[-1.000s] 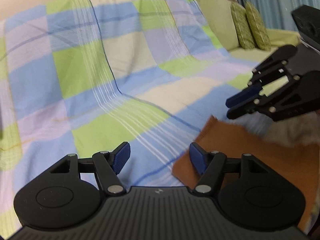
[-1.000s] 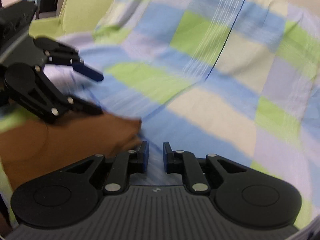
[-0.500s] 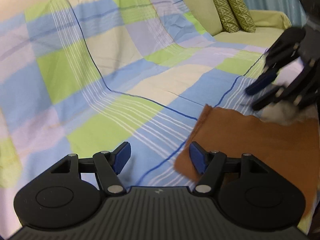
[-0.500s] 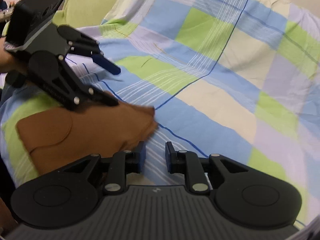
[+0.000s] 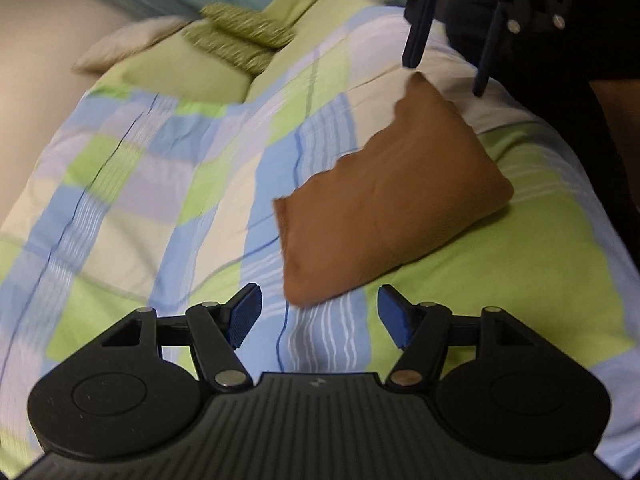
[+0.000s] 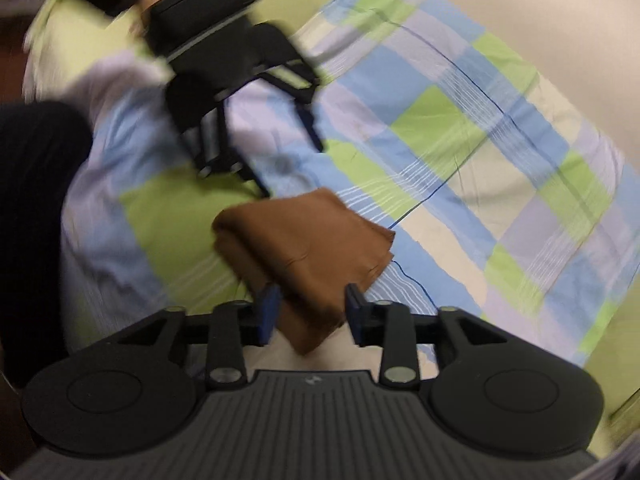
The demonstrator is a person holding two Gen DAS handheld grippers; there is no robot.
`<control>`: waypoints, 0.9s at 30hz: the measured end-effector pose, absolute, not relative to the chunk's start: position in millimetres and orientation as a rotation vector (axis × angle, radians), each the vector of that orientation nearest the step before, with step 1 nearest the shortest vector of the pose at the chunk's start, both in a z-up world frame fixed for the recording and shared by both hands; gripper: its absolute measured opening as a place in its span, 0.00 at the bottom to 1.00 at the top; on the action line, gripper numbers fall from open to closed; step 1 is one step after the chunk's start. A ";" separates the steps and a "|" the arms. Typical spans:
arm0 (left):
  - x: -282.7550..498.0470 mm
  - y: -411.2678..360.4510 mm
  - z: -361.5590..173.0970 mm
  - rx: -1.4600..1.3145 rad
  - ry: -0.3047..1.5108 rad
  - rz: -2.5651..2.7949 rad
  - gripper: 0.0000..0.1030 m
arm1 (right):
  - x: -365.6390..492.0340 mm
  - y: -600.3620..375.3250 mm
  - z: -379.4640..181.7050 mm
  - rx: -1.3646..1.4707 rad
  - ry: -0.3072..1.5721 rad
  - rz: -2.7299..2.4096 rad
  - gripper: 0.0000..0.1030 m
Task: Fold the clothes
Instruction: 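Grasp the cloth with the left gripper while the right gripper holds it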
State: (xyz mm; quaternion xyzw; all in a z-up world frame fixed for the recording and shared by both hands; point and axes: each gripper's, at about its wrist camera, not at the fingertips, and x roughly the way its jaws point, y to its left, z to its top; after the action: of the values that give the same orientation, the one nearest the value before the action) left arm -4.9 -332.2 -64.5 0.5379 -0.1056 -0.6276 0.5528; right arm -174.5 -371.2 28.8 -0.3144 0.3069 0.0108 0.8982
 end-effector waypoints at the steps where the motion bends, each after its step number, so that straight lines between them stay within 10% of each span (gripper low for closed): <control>1: -4.3 -333.9 -68.6 1.282 -0.285 -1.496 0.65 | -173.0 -366.6 24.0 -0.692 0.646 0.025 0.33; 10: -1.3 -338.0 -87.0 1.368 -0.550 -1.567 0.63 | -163.1 -340.6 -0.9 -0.939 0.620 0.010 0.44; 27: 6.0 -348.1 -111.8 1.466 -0.658 -1.603 0.20 | -152.8 -333.4 -19.6 -1.074 0.643 0.038 0.34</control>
State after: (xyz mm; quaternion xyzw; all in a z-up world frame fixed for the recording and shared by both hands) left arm 6.0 -348.1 -111.8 0.5856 -0.2628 -0.6401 0.4223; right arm -152.8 -333.4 -19.6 -0.5024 0.3008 0.0180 0.8104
